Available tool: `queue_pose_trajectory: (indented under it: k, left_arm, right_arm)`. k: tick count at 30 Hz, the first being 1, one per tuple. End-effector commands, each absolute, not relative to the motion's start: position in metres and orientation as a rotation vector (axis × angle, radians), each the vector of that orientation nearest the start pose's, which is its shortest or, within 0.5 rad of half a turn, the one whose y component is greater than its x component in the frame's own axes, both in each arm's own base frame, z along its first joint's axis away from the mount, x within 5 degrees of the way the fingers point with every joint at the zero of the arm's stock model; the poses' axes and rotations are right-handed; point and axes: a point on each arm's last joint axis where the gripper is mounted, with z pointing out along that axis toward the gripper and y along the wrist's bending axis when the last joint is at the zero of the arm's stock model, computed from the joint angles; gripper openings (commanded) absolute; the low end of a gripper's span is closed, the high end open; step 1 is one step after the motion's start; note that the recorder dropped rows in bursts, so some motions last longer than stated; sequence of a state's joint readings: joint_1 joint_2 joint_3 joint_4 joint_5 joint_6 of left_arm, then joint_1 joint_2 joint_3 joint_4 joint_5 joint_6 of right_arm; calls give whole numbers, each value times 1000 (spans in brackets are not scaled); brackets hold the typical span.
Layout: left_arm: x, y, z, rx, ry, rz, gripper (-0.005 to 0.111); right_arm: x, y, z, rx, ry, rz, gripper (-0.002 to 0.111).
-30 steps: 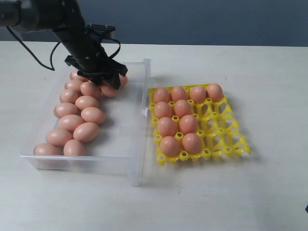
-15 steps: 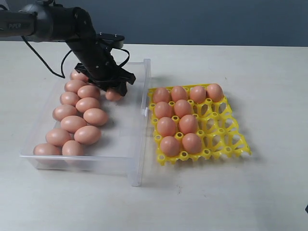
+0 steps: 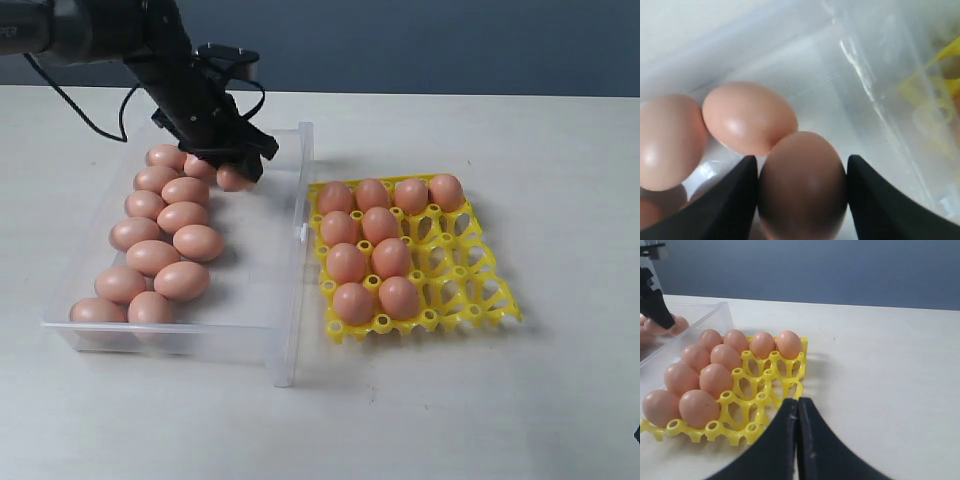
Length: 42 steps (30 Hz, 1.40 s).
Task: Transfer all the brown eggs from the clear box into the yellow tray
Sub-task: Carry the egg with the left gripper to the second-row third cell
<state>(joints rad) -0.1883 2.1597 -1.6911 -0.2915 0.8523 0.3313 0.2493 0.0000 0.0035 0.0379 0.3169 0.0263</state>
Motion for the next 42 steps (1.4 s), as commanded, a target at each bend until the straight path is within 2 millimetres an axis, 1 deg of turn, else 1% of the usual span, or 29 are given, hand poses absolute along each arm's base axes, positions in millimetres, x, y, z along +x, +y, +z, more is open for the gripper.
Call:
queue_pose_trajectory:
  k: [1,4,7,10,15,17,21,25,27,29,33,36,42]
  left_arm:
    - [445,-113,216,557,2596,-392,0]
    - [441,-128,234,621,2479,-556,0]
    - [434,-152,247,736,2346,-679,0]
    - [425,-182,254,845,2230,-763,0]
    - [413,-229,252,934,2118,-755,0]
    - [408,-245,248,969,2069,-770,0]
    - [398,-269,239,996,1972,-857,0]
    - [393,-284,227,965,1892,-885,0]
    - [392,-288,219,968,1858,-861,0]
    - [393,-289,208,976,1844,-858,0]
    - [398,-290,182,968,1888,-844,0]
    - [400,-290,169,985,1906,-818,0]
    - [399,-290,158,1070,1906,-784,0]
  right_arm:
    - [52,14,186,-179,1785,232,1]
    - [52,14,186,-179,1785,232,1]
    - [52,14,186,-179,1785,232,1]
    - [52,14,186,-179,1785,232,1]
    - [52,14,186,-179,1785,232,1]
    - [52,14,186,-179,1785,232,1]
    - [52,14,186,-179,1785,232,1]
    - [52,14,186,-179,1785,232,1]
    - [52,14,186,-179,1785,232,1]
    - [52,14,186,-179,1785,232,1]
    - [52,14,186,-179,1785,232,1]
    - [52,14,186,-179,1785,232,1]
    - [52,14,186,-179,1785,232,1]
